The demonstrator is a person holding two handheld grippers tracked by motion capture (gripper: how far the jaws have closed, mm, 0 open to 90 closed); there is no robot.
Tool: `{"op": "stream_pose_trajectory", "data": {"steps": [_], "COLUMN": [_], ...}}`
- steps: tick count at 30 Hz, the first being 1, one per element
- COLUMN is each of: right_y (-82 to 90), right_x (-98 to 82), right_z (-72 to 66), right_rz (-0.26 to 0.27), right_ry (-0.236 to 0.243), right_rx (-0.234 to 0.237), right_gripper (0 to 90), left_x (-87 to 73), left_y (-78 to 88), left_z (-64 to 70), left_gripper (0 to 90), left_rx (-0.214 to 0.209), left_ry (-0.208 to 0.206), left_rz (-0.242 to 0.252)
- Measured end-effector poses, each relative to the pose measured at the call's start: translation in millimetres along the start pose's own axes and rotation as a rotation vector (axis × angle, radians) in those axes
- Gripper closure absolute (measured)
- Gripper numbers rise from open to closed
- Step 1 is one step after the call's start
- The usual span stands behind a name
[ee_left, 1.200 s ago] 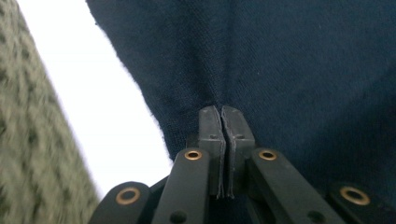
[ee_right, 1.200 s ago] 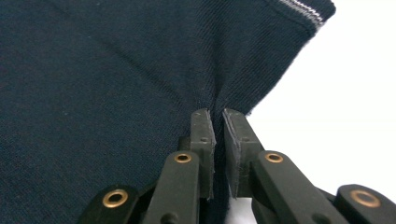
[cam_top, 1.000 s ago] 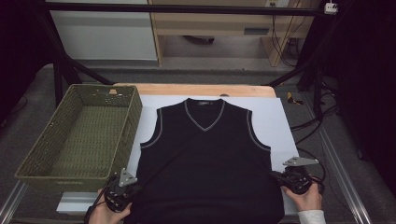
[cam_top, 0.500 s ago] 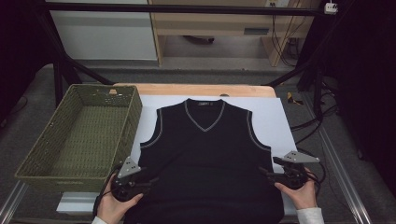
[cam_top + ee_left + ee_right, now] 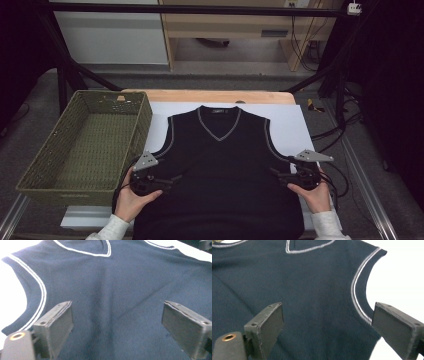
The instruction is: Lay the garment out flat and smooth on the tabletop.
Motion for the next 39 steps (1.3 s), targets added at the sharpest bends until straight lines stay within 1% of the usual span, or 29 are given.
{"op": "stream_pose_trajectory", "data": {"steps": [4,5,7,8,9,11,13,15,17,21,22,23,25,29,33,36,38,39], "right_y": [-5.6,-7.0,-9.6,-10.3,-11.9,-13.7,-16.4,-19.2,-20.7,-23.5,-24.5,-25.2,-26.3,-30.9,-37.0,-42.2,-45.3,-47.1], "right_x": [8.3,10.1,13.9,14.9,16.9,19.1,21.3,23.9,26.5,33.3,35.0,36.6,38.4,42.0,46.3,48.9,50.7,51.8], "right_z": [0.3,0.6,1.3,1.9,3.0,4.8,7.5,11.5,14.8,22.5,24.4,26.1,28.0,33.8,38.5,41.9,44.8,46.4], "right_rz": [0.013,0.015,0.018,0.018,0.022,0.019,0.017,0.015,0.016,0.020,0.022,0.019,0.019,0.009,-0.001,-0.007,-0.016,-0.015], "right_ry": [0.004,0.003,0.000,0.002,0.001,-0.005,-0.008,-0.009,-0.010,-0.020,-0.022,-0.021,-0.021,-0.024,-0.020,-0.021,-0.027,-0.028], "right_rx": [0.002,-0.001,-0.002,-0.003,-0.004,-0.006,-0.010,-0.021,-0.029,-0.044,-0.047,-0.052,-0.057,-0.065,-0.075,-0.083,-0.090,-0.094], "right_gripper": [10.1,10.1,9.9,9.8,9.8,9.8,9.8,9.8,9.8,9.8,9.8,9.8,9.8,9.8,10.6,10.5,10.5,10.6], "left_x": [6.9,9.2,12.7,15.5,17.2,21.3,25.9,30.5,34.6,44.2,46.9,48.6,53.6,62.2,65.9,66.2,66.2,65.7], "left_y": [-8.1,-10.8,-14.7,-17.5,-18.9,-22.0,-24.6,-28.3,-32.0,-36.9,-37.8,-38.6,-40.8,-47.3,-56.4,-63.2,-65.5,-66.3], "left_z": [-4.3,-6.6,-10.1,-12.5,-14.0,-17.1,-19.9,-22.6,-26.0,-33.6,-35.0,-36.0,-40.6,-46.9,-52.5,-59.6,-65.0,-67.4], "left_gripper": [4.1,3.2,1.2,0.8,0.8,0.8,0.8,0.8,0.8,0.8,0.8,0.8,0.8,0.9,1.3,1.3,2.3,2.9], "left_rx": [-0.011,-0.008,0.002,0.013,0.019,0.030,0.037,0.047,0.050,0.063,0.053,0.055,0.087,0.093,0.115,0.134,0.151,0.153], "left_ry": [0.014,0.011,0.018,0.032,0.036,0.035,0.030,0.036,0.034,0.046,0.043,0.041,0.027,0.059,0.048,0.051,0.047,0.054], "left_rz": [0.009,0.010,0.013,0.014,0.013,0.012,0.027,0.031,0.028,0.026,0.027,0.027,0.021,0.024,0.009,-0.007,0.002,0.002]}}
Point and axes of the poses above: each handheld gripper's, and its own axes: y roughly backward along the jaws, x roughly out of its top, z roughly to its right, the point moved 6 cm from there along -y, roughly forward along the jaws, and after that the axes turned 4 degrees about y, right-handed, at the moved point
